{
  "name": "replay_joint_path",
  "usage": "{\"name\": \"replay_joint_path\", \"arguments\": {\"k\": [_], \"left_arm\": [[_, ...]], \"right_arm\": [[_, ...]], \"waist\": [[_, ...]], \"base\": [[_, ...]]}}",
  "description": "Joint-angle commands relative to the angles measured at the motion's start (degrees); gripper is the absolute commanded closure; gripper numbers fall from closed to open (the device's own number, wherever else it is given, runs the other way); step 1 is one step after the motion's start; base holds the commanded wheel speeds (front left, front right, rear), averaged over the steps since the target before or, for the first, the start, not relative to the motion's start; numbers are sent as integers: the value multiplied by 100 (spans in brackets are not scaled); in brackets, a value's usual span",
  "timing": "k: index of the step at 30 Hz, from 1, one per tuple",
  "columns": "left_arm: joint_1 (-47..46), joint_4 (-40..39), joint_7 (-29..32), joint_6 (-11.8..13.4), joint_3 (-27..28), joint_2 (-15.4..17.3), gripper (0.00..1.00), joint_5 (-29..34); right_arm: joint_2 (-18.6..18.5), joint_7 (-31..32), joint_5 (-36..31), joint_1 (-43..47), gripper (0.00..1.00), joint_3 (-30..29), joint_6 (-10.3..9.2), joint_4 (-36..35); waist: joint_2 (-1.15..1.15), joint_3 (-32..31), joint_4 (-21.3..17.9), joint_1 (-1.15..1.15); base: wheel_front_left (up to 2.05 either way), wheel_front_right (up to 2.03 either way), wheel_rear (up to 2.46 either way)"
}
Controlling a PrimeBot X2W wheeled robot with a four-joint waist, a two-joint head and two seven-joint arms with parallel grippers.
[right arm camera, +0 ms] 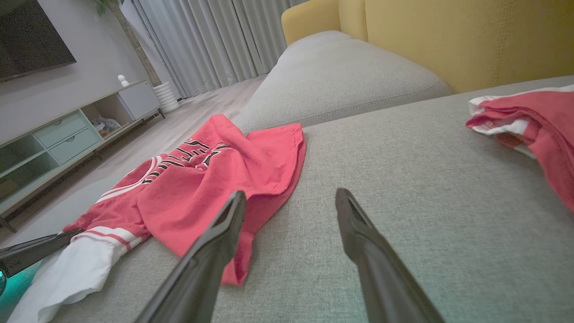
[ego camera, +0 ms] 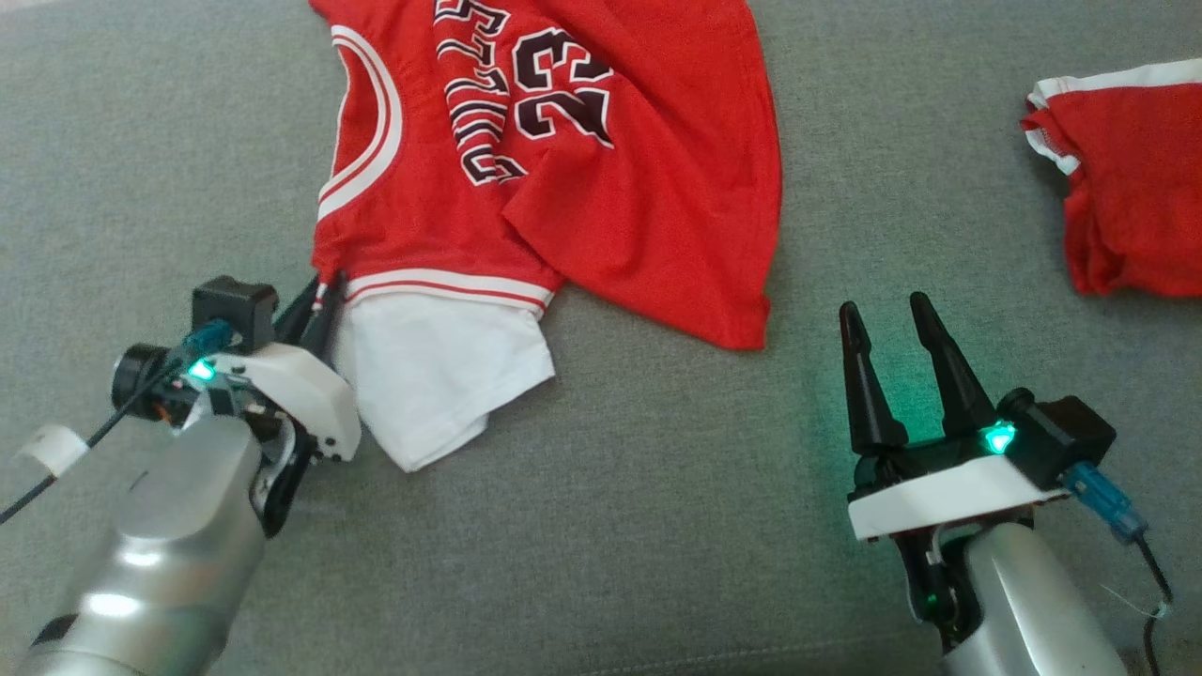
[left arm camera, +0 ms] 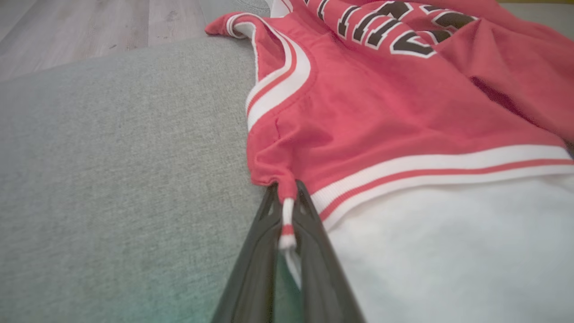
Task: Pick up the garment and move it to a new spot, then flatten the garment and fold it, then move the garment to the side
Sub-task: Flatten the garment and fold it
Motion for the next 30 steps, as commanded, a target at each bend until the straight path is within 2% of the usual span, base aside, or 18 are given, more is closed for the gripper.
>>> {"name": "replay_joint_path", "arguments": {"k": [1,8,13,14,15,22,30], "left_arm": [[-214,55,-65,37,147,194,100,-2],[-750,436,-534,239,251,383,100,162],[-1077,614,-762,242,290,438,98,233],[-1088,640,-789,222,270,417,19,250],[-1083,661,-817,207,257,392,0,259],[-713,319,-982,370,342,246,0,361],[621,-1646,-989,813,958,155,0,749]], "right_arm": [[-9,-61,-23,-159,0,135,-5,-200],[-9,-61,-24,-178,0,170,-5,-195],[-9,-61,-33,-212,0,168,-5,-186],[-9,-61,-34,-213,0,163,-5,-177],[-9,-61,-33,-212,0,159,-5,-167],[-9,-61,-32,-159,0,84,-5,-99],[-9,-61,-49,-16,0,31,-5,-25]], "waist": [[0,11,-20,-1],[0,31,-57,-1],[0,43,-37,-1],[0,33,-26,-1],[0,20,-14,-1],[0,-237,160,-1],[0,-702,484,-1]], "base": [[0,0,0],[0,0,0],[0,0,0],[0,0,0],[0,0,0],[0,0,0],[0,0,0]]}}
